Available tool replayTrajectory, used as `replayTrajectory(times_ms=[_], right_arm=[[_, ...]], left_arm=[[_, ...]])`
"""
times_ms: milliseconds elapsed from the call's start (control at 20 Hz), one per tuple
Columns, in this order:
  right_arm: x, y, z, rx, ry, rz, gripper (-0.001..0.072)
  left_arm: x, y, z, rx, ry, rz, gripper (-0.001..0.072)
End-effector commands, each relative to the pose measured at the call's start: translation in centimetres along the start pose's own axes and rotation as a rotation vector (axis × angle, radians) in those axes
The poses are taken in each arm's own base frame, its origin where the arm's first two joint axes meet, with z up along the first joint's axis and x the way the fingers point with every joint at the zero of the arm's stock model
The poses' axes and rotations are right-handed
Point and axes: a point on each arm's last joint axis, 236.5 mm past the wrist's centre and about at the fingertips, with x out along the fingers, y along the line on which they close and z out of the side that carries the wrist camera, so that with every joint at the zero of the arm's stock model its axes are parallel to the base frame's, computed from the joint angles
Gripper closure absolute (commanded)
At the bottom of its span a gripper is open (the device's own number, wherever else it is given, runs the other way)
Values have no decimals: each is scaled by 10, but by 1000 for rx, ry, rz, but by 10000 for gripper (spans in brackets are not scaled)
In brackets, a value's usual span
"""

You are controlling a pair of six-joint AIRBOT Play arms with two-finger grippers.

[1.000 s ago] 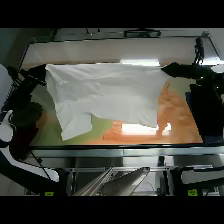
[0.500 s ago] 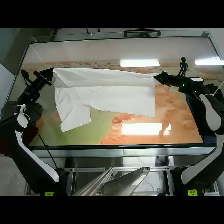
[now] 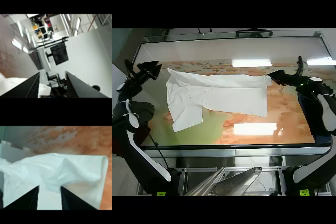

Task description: Fold the shirts.

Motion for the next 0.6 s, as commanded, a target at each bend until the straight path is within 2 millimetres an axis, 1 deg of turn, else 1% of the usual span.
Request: replayTrajectory(times_ms=[0, 50, 100, 150, 250, 350, 400, 450, 550], right_arm=[[-53, 41, -5, 51, 87, 142, 397], [-65, 43, -17, 64, 137, 128, 396], [-73, 38, -32, 76, 186, 85, 397], [-78, 30, -50, 84, 235, 25, 397], [-84, 10, -83, 114, 293, -80, 396], [-85, -1, -108, 172, 323, -108, 394], [-85, -8, -119, 201, 330, -117, 394], [-84, -14, -127, 226, 333, -130, 394], [-83, -23, -141, 241, 352, -157, 394]], left_arm=[[-31, -52, -14, 24, 127, 20, 373], [-42, -59, -23, 29, 155, 69, 373], [-50, -59, -34, 27, 186, 135, 373], [-61, -53, -48, 18, 230, 220, 373], [-80, -31, -86, -63, 330, 391, 373], [-107, -3, -124, -153, 404, 585, 373], [-121, 7, -140, -183, 433, 666, 373], [-139, 18, -158, -211, 465, 762, 373], [-172, 32, -185, -259, 519, 909, 372]])
